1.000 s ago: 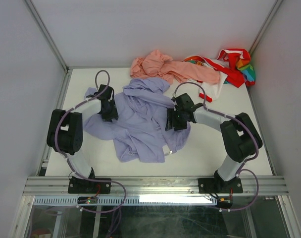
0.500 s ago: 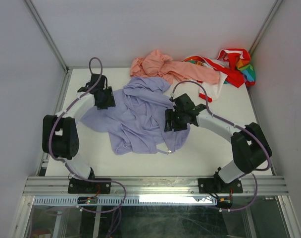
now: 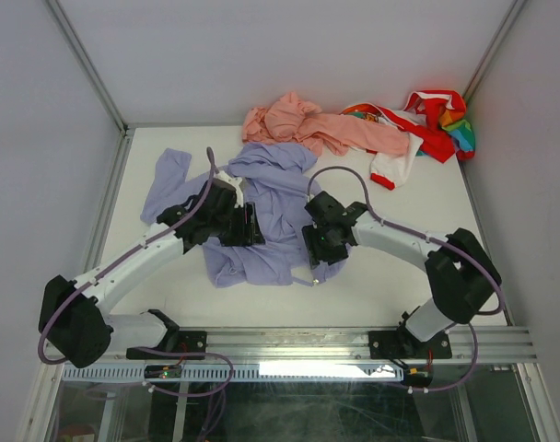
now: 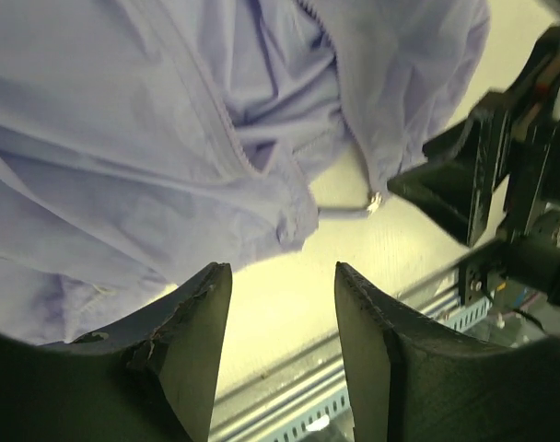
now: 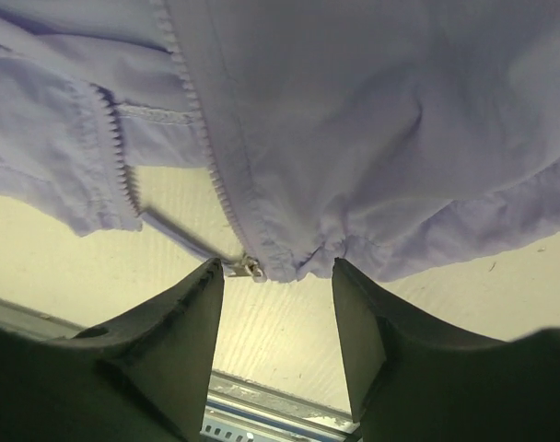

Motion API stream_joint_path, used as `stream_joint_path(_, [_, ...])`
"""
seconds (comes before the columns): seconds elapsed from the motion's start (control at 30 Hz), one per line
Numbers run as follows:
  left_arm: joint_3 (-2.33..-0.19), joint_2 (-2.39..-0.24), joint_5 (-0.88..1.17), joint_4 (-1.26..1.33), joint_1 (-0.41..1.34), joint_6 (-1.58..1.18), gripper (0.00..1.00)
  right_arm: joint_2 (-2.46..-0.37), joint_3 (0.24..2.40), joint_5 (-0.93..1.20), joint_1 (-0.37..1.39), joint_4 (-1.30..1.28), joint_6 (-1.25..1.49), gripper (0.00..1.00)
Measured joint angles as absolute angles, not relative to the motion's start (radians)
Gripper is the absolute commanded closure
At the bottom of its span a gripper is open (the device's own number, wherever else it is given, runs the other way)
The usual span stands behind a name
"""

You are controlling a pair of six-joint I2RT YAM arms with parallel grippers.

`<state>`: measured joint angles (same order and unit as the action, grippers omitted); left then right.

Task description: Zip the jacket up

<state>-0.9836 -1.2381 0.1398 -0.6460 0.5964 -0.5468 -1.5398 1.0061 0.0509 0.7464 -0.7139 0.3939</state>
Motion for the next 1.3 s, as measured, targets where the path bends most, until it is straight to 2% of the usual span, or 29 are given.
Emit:
stream_joint_path(0.23, [-0.921,-1.288,0.167,-0.632,0.648,-0.619,0.49,-1.677,1.031,0.013,0.809,-0.723,0.391,0.47])
stream_joint_path(0.57, [-0.864,-1.296,0.215,-0.516,0.656,-0.694,0.46,-1.707,1.043,0.005,0.821,-0.709,0.389,0.93])
stream_joint_path(0.67, [-0.849,-1.290,0.226,-0.483,0.654,-0.720,0.45,-1.698,1.035,0.029,0.822,-0.675,0.388,1.00])
stream_joint_path(1.1, [-0.772,-1.286,0.380,-0.203,0.640,-0.887,0.44,-1.475,0.922,0.139,0.824,-0.450,0.402,1.00])
stream_joint_path(1.3, [-0.773,-1.393,0.427,-0.089,0.640,-0.940,0.52,-1.447,0.882,0.156,0.830,-0.382,0.409,1.00])
